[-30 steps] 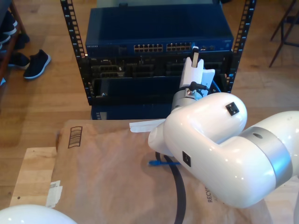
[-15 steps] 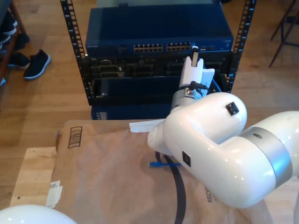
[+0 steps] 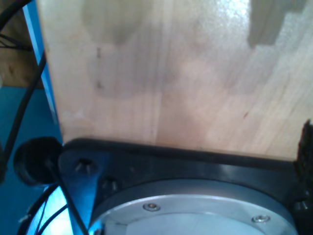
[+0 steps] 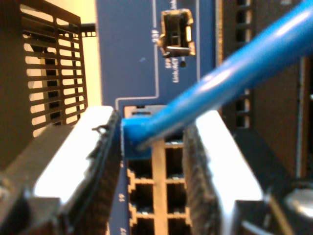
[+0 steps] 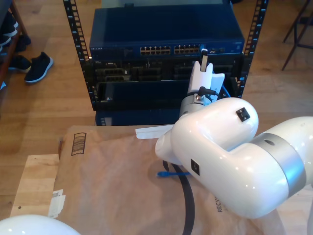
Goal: Grab the cable and plug it in
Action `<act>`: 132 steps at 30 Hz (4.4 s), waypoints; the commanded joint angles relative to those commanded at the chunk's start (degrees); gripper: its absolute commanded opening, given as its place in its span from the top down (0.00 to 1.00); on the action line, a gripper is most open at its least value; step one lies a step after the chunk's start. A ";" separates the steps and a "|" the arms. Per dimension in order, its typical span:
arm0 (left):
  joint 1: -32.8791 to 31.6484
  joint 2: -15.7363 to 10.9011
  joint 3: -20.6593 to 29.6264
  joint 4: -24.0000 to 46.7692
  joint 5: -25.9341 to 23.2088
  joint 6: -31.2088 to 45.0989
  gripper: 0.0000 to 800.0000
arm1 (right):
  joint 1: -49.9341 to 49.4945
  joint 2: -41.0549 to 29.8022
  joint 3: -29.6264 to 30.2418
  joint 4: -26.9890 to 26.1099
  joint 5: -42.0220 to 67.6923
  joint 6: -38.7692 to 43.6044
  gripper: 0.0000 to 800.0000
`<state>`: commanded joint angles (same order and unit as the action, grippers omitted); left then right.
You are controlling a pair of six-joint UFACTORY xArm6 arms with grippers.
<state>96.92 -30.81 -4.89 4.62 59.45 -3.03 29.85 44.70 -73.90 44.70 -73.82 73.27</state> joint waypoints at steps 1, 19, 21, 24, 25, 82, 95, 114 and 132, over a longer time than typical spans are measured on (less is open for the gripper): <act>0.09 0.00 -0.09 0.00 0.00 0.00 0.00 | 0.18 -0.70 0.79 0.00 0.00 0.00 0.72; 0.00 0.00 -0.09 0.00 -0.09 0.00 0.00 | 0.70 -15.91 19.16 -8.97 4.40 0.09 0.47; 0.09 0.00 -0.09 0.00 0.00 0.00 0.00 | 0.26 -17.93 20.31 -10.64 6.59 0.09 0.42; 0.00 0.00 -0.09 0.00 0.00 0.00 0.00 | -0.53 -21.54 22.24 -16.09 9.85 0.09 0.28; 0.09 0.00 -0.09 0.00 0.00 0.00 0.00 | -1.41 -23.38 23.56 -18.46 11.16 0.09 0.22; 0.09 0.00 -0.09 0.00 0.00 0.00 0.00 | -48.00 -52.40 44.75 -78.33 41.32 4.48 0.12; 0.09 0.00 0.00 0.00 0.00 0.00 0.00 | -49.93 -58.02 43.78 -78.24 69.45 4.40 0.11; 0.09 0.00 0.00 0.00 -0.09 0.00 0.00 | -68.31 -64.44 40.00 -57.41 130.02 -42.81 0.01; 0.09 0.00 -0.09 0.00 0.00 0.00 0.00 | -93.89 -73.58 45.54 -57.41 143.74 -67.34 0.01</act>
<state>97.01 -30.81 -4.98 4.62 59.45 -3.03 -64.04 -28.88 -28.36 -12.70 69.91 5.93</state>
